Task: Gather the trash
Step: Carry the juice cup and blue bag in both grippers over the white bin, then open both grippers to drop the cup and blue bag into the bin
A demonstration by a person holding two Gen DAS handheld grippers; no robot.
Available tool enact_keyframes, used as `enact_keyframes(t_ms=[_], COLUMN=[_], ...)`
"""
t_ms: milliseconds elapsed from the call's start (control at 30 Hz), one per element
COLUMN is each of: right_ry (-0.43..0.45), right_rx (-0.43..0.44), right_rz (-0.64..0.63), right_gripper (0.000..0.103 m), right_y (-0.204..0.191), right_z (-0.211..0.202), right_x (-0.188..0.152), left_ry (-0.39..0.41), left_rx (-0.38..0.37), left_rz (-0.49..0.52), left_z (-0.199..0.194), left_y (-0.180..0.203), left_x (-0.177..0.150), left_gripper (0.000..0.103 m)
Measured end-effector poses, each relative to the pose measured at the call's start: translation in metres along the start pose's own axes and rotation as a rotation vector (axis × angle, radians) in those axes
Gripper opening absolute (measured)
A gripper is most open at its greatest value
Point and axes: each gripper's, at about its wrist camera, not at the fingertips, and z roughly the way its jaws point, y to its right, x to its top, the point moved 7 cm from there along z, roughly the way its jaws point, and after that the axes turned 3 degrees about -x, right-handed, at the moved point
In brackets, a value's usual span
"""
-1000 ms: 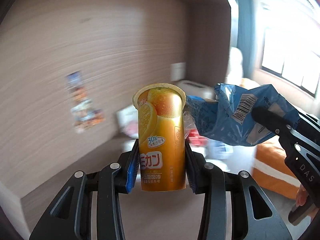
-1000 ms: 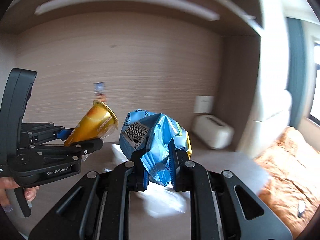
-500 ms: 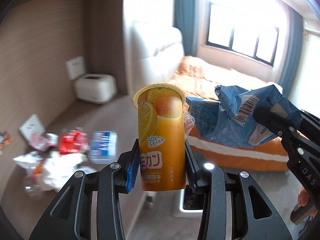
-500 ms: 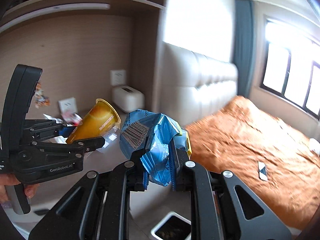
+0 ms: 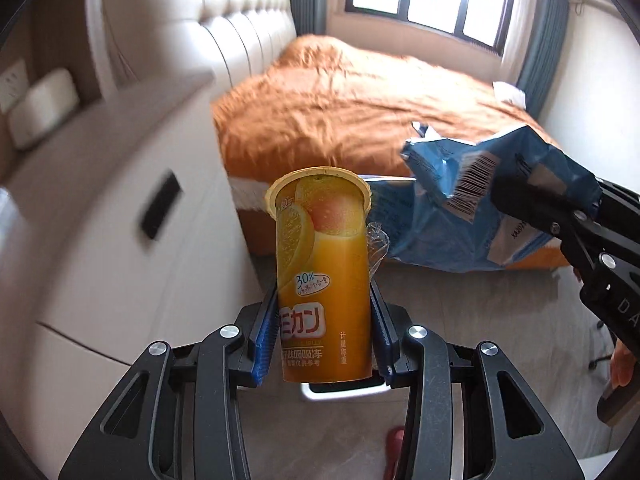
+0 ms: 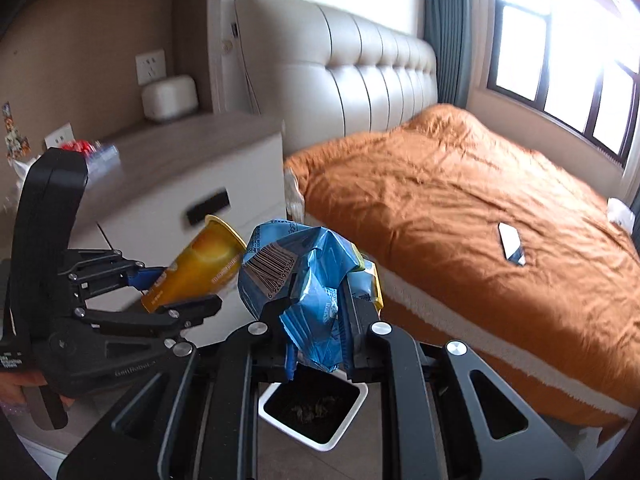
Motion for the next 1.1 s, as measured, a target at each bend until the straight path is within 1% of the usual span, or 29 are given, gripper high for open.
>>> enact_keyframes(t_ms=[133,167,200,267,333,467,600,667,767,800,833,867,900,933,967,1100], right_ry=[-0.049,-0.059,-0.074,-0.094,-0.122,-0.181,-0.191,-0.198,-0.202,-0.213,-0.224,-0.225,-0.222,-0.202,-0.206,-0.226], right_rx=[0.009,0.009,0.01,-0.019,-0.029,0.004,0.019,0.028,0.04,0.053,0.057,0.059,0.052,0.046,0.046,0.049], right_rz=[0.028,0.034,0.045,0.052,0.072,0.083,0.04,0.04,0.045,0.034,0.016,0.004,-0.002,-0.014,-0.032,-0.053], right_gripper=[0.018,0.018,0.018,0.018,0.018,0.018,0.018,0.018,0.018,0.027,0.054,0.078,0.096,0.099,0.099,0.099], right_y=[0.013,0.015,0.018,0.024,0.032,0.029,0.021,0.022,0.023,0.021,0.019,0.016,0.016,0.014,0.012,0.008], right_z=[0.059,0.071,0.09,0.12,0.147,0.199,0.231,0.247,0.262,0.269,0.276,0.28,0.282,0.283,0.286,0.291], right_x=[-0.057,-0.067,-0.087,-0.117,-0.145,-0.199,-0.228,-0.24,-0.248,-0.253,-0.257,-0.26,-0.261,-0.262,-0.264,-0.273], left_ry=[-0.052,-0.075,-0.087,-0.12,-0.146,-0.211,-0.254,-0.267,-0.281,-0.294,-0.306,-0.306,-0.286,-0.258,-0.247,-0.234], left_rx=[-0.008,-0.012,-0.016,-0.001,0.008,-0.005,-0.008,-0.015,-0.022,-0.022,-0.021,-0.005,0.022,0.032,0.026,0.009], left_rz=[0.002,-0.005,-0.009,-0.013,-0.018,-0.019,-0.019,-0.023,-0.028,-0.023,-0.016,-0.009,-0.009,-0.01,-0.013,-0.012], left_z=[0.074,0.1,0.117,0.159,0.193,0.258,0.301,0.316,0.331,0.335,0.337,0.34,0.34,0.338,0.337,0.334], left_y=[0.003,0.001,0.002,-0.001,-0.004,-0.001,-0.001,-0.004,-0.012,-0.013,-0.014,-0.016,-0.019,-0.02,-0.021,-0.023], left_x=[-0.043,-0.058,-0.069,-0.096,-0.121,-0.171,-0.207,-0.218,-0.229,-0.233,-0.234,-0.235,-0.233,-0.232,-0.232,-0.235], left_gripper=[0.04,0.04,0.04,0.04,0.04,0.04,0.041,0.041,0.041,0.044,0.058,0.073,0.099,0.098,0.098,0.098])
